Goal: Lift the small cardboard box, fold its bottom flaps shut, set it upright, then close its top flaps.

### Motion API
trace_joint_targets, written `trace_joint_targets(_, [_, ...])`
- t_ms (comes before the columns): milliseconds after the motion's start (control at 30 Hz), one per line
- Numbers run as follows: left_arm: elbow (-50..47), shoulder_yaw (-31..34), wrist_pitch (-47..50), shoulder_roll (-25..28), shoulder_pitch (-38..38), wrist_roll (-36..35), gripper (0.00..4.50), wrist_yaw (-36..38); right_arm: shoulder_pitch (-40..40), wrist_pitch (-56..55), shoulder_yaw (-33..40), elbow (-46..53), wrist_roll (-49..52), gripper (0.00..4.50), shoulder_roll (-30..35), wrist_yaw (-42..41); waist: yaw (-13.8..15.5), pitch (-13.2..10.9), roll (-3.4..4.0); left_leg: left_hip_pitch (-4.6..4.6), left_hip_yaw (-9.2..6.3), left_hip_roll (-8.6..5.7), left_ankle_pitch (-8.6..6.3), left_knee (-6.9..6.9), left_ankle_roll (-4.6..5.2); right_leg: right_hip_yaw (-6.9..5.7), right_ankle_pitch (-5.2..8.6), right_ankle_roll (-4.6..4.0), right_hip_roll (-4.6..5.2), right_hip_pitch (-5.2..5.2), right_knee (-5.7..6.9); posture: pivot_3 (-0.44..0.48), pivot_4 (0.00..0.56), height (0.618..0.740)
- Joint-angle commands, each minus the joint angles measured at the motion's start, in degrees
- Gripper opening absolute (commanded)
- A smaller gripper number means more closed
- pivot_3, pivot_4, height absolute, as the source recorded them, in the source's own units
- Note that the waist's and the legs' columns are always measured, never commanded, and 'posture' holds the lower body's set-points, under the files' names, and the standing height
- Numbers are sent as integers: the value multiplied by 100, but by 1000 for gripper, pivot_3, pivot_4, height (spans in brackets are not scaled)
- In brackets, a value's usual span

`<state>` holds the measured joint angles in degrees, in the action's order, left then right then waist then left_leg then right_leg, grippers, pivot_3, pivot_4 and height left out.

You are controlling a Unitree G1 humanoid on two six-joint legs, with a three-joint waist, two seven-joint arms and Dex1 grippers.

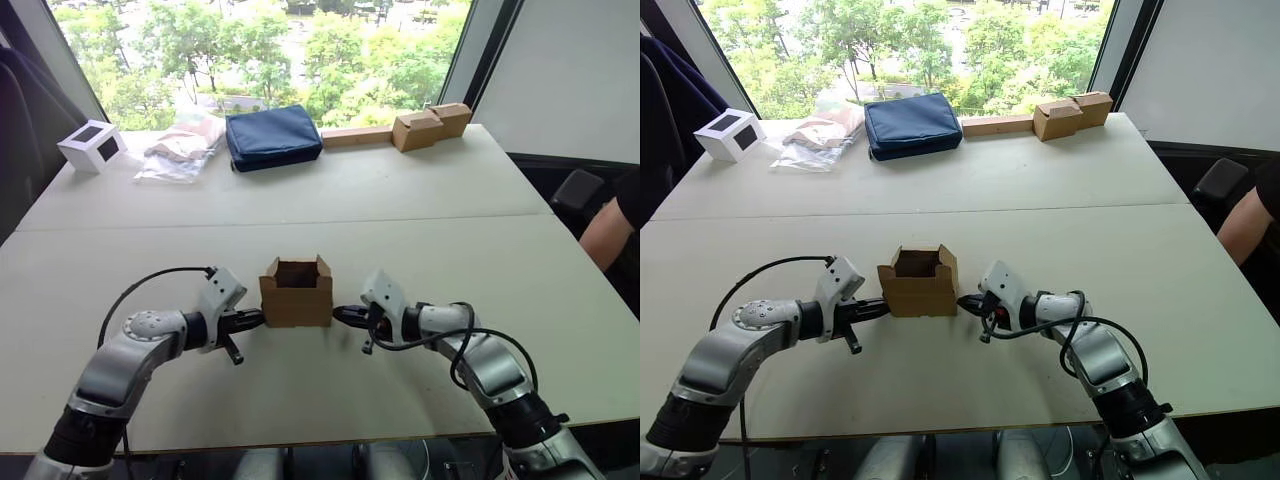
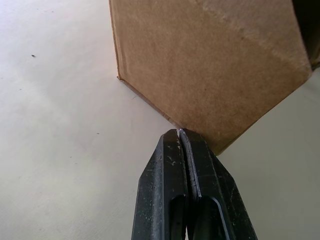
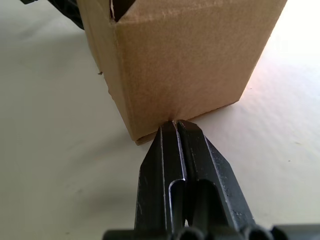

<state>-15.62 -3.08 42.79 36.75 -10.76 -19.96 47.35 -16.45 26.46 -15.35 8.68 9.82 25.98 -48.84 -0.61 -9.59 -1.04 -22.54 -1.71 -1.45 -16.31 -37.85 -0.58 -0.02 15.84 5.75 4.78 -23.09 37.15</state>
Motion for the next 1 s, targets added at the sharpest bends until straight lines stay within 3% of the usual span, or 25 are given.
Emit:
trace_joint_targets(33, [-134,-172,-298,108,-30,82,29,130,-31,-161,-4,198,10,0,-21,26,-1,0,0,0,0,0,0,0,0,0,0,0,0,0,0,0,150,737])
trace_joint_targets(133, [-118,-42,-632,334,100,254,29,135,-60,-265,172,69,-38,0,131,25,-2,0,0,0,0,0,0,0,0,0,0,0,0,-1,0,0,150,737])
trace_joint_targets(233, [50,477,-998,518,146,162,29,203,-48,-314,466,107,83,0,508,-206,4,-1,1,0,1,0,0,3,0,1,0,0,2,-2,-3,0,150,737])
trace_joint_targets(400, [590,1368,230,729,-714,-1473,29,1031,-484,-222,1045,7,506,0,737,-363,15,-2,-1,-1,-1,1,0,1,0,-8,1,-1,5,2,-5,0,150,737])
trace_joint_targets(633, [849,885,120,671,-1638,-1485,29,1360,-1451,415,1132,1,1273,0,347,-541,-23,-2,0,1,1,2,-1,5,1,-10,0,0,-6,-1,-4,0,150,737])
trace_joint_targets(1000, [1480,112,-526,286,-2008,-958,29,1562,-1587,171,569,-313,1020,0,149,-654,-11,-2,-1,0,5,-1,0,3,2,-11,0,0,-14,-1,-1,0,150,737])
